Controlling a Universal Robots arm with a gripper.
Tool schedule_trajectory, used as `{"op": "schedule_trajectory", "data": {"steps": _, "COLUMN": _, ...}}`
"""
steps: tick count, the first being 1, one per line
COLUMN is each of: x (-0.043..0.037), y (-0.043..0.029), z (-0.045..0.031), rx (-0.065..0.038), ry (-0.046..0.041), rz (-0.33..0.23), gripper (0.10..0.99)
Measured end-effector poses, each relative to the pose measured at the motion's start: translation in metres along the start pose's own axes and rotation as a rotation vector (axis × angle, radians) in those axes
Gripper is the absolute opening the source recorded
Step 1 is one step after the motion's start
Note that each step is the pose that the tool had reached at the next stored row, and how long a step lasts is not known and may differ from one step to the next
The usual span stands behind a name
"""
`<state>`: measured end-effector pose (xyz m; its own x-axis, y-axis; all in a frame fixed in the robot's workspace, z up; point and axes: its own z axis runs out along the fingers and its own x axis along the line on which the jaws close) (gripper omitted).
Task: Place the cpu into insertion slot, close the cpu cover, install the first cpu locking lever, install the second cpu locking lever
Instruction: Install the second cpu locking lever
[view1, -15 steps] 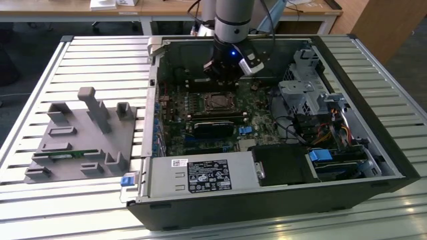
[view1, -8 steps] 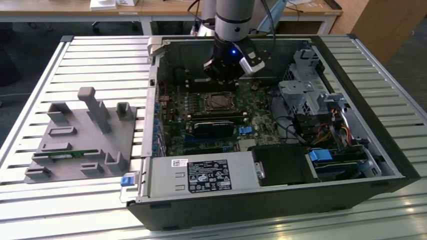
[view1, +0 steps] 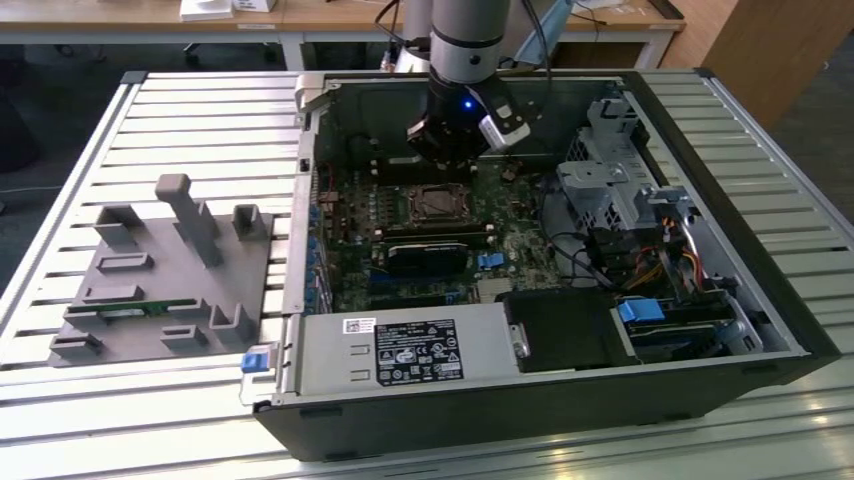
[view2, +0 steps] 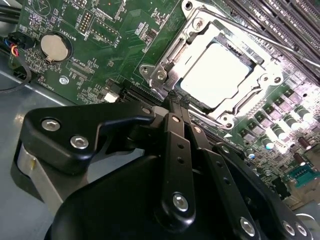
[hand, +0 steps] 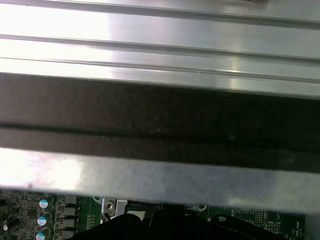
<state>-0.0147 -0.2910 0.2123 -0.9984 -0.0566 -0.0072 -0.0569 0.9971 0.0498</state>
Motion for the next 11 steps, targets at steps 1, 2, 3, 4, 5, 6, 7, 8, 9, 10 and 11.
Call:
{"op": "schedule_trajectory", "data": {"steps": 1, "x": 0.0, "y": -0.0001, "z": 0.0, "rx": 0.0, "ry": -0.0001, "rz": 0.0, "gripper": 0.106}}
{"op": "schedule_trajectory", "data": {"steps": 2, "x": 0.0, "y": -0.0003, "z": 0.0, "rx": 0.0, "ry": 0.0, "rz": 0.0, "gripper": 0.106}}
{"op": "schedule_trajectory", "data": {"steps": 3, "x": 0.0, "y": -0.0005, "z": 0.0, "rx": 0.0, "ry": 0.0, "rz": 0.0, "gripper": 0.106}}
{"op": "schedule_trajectory", "data": {"steps": 4, "x": 0.0, "y": -0.0007, "z": -0.0001, "rx": 0.0, "ry": 0.0, "rz": 0.0, "gripper": 0.106}}
{"op": "schedule_trajectory", "data": {"steps": 5, "x": 0.0, "y": -0.0009, "z": 0.0, "rx": 0.0, "ry": 0.0, "rz": 0.0, "gripper": 0.106}}
{"op": "schedule_trajectory", "data": {"steps": 6, "x": 0.0001, "y": -0.0012, "z": -0.0001, "rx": 0.0, "ry": 0.0001, "rz": 0.0, "gripper": 0.106}}
{"op": "schedule_trajectory", "data": {"steps": 7, "x": 0.0001, "y": -0.0015, "z": -0.0001, "rx": 0.0, "ry": 0.0001, "rz": 0.0, "gripper": 0.106}}
{"op": "schedule_trajectory", "data": {"steps": 8, "x": 0.0001, "y": -0.002, "z": -0.0001, "rx": 0.0, "ry": 0.0, "rz": 0.0, "gripper": 0.106}}
{"op": "schedule_trajectory", "data": {"steps": 9, "x": 0.0001, "y": -0.0023, "z": -0.0001, "rx": 0.0, "ry": 0.0, "rz": 0.0, "gripper": 0.106}}
{"op": "schedule_trajectory", "data": {"steps": 10, "x": 0.0001, "y": -0.0026, "z": -0.0001, "rx": 0.0, "ry": 0.0, "rz": 0.0, "gripper": 0.106}}
{"op": "schedule_trajectory", "data": {"steps": 11, "x": 0.0002, "y": -0.0031, "z": -0.0001, "rx": 0.0, "ry": 0.0, "rz": 0.0, "gripper": 0.106}}
